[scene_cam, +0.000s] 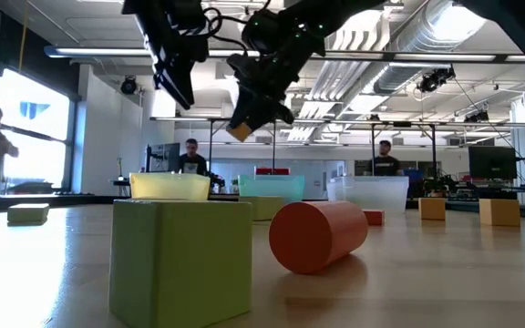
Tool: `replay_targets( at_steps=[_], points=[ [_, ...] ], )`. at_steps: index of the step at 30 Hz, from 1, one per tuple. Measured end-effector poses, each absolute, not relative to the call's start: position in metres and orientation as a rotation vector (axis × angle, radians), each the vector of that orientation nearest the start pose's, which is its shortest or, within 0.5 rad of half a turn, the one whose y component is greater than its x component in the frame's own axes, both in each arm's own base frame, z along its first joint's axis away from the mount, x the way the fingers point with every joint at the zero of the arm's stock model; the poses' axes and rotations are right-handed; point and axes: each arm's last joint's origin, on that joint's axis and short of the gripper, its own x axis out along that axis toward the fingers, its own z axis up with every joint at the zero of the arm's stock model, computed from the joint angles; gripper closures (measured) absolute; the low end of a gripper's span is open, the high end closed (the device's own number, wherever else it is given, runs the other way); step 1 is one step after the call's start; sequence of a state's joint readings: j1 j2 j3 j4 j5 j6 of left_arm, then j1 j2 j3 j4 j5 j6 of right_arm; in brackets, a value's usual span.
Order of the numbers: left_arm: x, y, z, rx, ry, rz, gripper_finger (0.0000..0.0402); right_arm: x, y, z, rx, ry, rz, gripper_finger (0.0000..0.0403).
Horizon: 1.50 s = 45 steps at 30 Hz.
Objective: Sort & place blocks by color
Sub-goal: Put the yellow block into the yellow bin
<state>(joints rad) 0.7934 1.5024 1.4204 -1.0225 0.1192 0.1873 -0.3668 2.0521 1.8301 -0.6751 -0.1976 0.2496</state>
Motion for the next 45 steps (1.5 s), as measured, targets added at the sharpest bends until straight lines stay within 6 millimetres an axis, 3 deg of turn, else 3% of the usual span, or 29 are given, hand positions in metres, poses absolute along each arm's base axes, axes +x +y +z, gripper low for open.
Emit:
replay_targets(
  at_steps=[9,15,22,33,45],
  points=[
    [0.194,0.229,0.326,-0.473,0.837,0.363,0.0243,0.411,-0.204,0.294,0.479,0.723,-0.154,0.0299],
    [0.190,0.239,0.332,-0.507,0.703,0.285,0.0243,0.405,-0.222,0.308,0.528,0.608,0.016,0.0299],
    [0.191,0.239,0.335,-0.526,0.640,0.197,0.0243,0.405,-0.232,0.321,0.565,0.476,0.164,0.0299],
    [0.186,0.249,0.344,-0.593,0.475,0.076,0.0243,0.407,-0.241,0.336,0.583,0.342,0.209,0.0299],
    [0.182,0.253,0.346,-0.610,0.444,0.061,0.0243,0.410,-0.241,0.343,0.661,0.294,0.216,0.0299]
  ],
)
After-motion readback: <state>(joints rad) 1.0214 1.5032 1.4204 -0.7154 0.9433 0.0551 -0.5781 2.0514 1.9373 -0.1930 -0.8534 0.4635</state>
